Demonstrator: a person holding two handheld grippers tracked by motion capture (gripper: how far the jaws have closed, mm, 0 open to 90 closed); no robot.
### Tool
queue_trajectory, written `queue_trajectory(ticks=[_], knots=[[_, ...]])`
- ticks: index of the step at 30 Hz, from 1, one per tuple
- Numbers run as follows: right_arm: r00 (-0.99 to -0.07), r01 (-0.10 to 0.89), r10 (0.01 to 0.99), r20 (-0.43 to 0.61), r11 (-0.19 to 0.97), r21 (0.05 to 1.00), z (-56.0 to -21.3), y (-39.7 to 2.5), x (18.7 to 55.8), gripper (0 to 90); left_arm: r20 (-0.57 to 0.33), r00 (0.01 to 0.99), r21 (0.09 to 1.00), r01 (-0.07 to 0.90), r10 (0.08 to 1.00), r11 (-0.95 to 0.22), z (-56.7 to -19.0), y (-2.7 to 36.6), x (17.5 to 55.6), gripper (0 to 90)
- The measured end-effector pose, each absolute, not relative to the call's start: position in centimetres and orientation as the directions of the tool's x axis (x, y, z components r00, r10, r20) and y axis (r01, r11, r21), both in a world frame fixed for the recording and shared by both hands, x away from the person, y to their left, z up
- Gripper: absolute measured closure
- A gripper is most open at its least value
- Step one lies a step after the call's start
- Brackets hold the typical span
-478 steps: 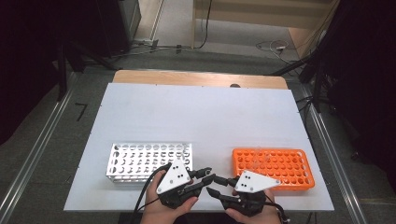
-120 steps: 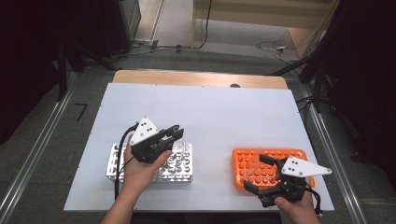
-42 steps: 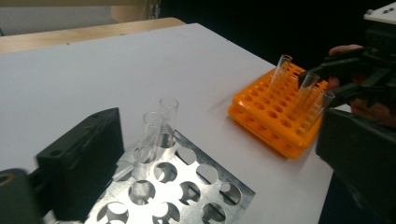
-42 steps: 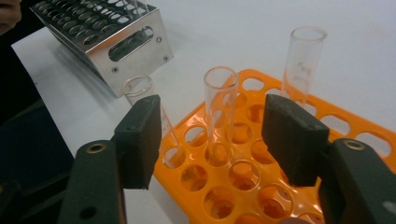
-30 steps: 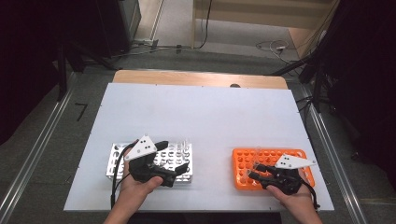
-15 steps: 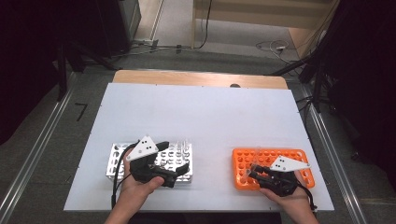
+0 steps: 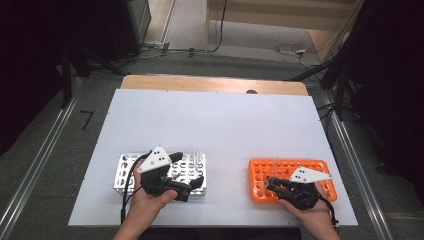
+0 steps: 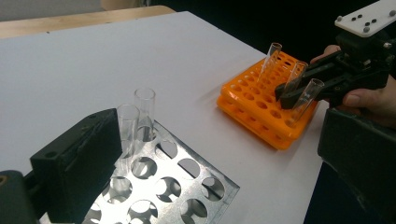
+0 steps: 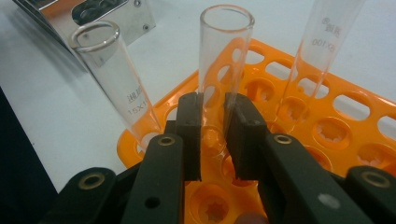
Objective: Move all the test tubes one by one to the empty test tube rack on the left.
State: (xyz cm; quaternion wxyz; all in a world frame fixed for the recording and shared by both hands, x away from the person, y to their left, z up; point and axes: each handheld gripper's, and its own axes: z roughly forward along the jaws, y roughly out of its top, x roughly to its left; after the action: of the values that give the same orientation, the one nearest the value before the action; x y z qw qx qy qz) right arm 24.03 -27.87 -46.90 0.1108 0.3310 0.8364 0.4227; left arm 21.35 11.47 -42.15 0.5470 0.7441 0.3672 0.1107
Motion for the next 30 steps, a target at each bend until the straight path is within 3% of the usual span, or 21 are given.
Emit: queue_trajectory(ticks=[30], knots=[[-0.733,0.435,0.667,0.135,0.307,0.847,-41.3,-28.2,24.2,73.9,-0.234,0.718,0.895,0.423,0.655,-0.144,-41.9,11.0,21.2,0.4]])
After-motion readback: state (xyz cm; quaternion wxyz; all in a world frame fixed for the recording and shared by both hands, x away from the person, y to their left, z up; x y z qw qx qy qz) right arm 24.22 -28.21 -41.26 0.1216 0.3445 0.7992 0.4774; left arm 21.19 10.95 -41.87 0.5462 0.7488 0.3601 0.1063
